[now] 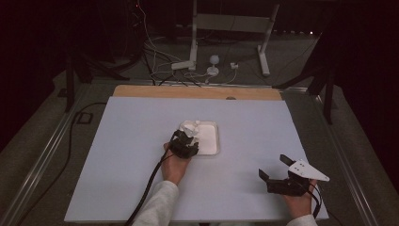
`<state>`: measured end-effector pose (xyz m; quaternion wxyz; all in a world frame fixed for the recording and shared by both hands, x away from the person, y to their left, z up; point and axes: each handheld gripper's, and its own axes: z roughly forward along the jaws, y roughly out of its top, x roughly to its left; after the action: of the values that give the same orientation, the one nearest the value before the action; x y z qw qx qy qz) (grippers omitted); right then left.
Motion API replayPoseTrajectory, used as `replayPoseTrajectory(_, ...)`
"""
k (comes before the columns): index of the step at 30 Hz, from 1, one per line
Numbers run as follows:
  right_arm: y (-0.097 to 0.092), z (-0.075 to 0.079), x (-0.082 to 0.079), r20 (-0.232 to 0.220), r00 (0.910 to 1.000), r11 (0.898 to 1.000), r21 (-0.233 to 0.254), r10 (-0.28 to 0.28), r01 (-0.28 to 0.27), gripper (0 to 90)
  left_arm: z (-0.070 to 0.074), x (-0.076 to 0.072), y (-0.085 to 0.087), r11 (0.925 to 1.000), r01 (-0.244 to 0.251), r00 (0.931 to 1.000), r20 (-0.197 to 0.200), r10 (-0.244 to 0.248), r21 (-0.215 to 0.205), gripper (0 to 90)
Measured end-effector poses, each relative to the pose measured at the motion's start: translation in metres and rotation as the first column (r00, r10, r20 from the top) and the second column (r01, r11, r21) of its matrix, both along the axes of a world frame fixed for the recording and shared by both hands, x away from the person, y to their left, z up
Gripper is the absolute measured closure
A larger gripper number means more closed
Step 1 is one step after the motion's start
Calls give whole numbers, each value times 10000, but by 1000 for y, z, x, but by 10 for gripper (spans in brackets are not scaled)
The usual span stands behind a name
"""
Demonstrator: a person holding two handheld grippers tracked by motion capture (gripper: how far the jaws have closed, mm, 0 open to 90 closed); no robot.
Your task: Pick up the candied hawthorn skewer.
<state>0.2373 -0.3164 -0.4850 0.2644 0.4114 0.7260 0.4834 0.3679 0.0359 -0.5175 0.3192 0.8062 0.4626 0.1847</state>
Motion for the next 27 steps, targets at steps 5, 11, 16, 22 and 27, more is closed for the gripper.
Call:
replayPoseTrajectory(5,1,0,0,-21,10000,10000,-18,33,-33,0,2,4,5,9996,-268,9991,-329,266,-59,809)
replayPoseTrajectory(11,0,0,1,-38,10000,10000,-9,36,-36,1,8,8,13,9987,-377,9955,-888,345,-351,900)
replayPoseTrajectory(16,0,-1,1,-54,10000,10000,-7,20,-20,1,15,1,19,9983,-257,9934,-1128,198,-515,900)
replayPoseTrajectory(22,2,-1,1,-71,10000,10000,-46,48,-49,1,15,-5,23,9981,-74,9884,-1516,-19,-608,896)
replayPoseTrajectory(27,2,-1,0,-57,10000,10000,-44,49,-49,1,10,-2,22,9982,-43,9844,-1757,-62,-592,893)
